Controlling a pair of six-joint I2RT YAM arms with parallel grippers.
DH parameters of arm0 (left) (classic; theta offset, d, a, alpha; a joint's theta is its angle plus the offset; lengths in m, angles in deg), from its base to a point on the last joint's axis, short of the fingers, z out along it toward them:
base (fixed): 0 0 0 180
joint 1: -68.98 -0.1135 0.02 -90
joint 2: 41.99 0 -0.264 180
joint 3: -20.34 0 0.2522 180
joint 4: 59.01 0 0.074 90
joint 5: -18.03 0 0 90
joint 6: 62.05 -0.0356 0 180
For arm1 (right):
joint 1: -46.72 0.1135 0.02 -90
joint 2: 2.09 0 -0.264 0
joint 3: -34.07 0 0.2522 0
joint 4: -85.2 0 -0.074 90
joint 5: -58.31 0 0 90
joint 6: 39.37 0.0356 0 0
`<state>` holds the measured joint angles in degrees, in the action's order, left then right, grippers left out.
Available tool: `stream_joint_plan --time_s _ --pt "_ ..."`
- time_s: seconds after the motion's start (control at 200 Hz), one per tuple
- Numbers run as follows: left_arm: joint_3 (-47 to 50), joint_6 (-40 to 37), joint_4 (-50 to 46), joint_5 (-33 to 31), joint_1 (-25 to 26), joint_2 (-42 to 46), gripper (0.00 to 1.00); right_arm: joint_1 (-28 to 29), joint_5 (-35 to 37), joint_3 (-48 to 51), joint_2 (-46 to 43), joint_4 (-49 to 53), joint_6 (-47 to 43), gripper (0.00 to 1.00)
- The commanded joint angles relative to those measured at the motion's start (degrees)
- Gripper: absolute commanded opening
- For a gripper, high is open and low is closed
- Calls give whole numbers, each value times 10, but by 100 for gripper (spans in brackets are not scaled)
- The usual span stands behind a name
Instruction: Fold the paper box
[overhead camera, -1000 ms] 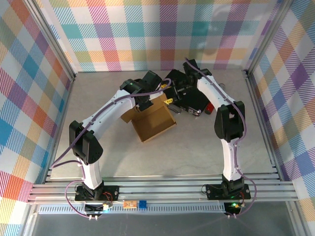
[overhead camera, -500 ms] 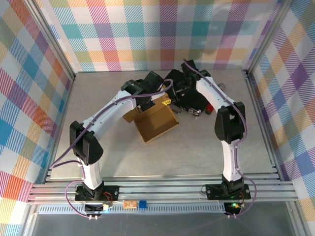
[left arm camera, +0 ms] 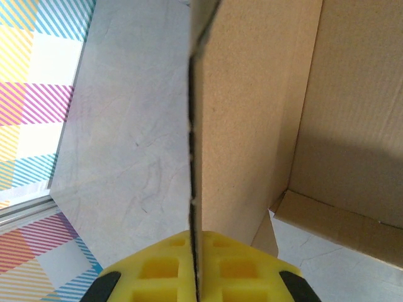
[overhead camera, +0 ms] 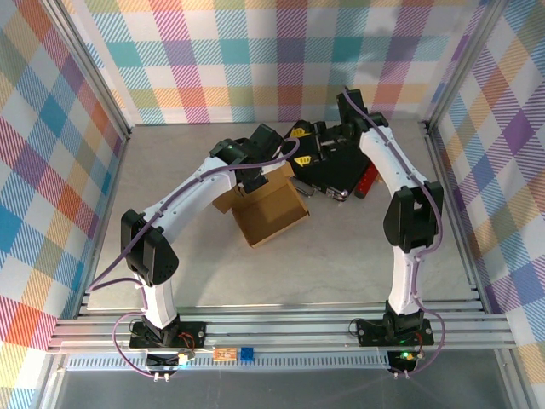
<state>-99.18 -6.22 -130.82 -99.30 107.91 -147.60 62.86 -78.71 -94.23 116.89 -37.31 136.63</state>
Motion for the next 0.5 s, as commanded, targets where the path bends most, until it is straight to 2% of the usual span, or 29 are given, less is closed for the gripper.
stream_joint_plan --time_s 0.0,0.495 --pt "-6 -4 6 -4 8 12 0 7 -5 -19 30 -1 9 61" --pt "-14 -4 7 -4 8 7 0 32 -7 22 25 1 -1 61"
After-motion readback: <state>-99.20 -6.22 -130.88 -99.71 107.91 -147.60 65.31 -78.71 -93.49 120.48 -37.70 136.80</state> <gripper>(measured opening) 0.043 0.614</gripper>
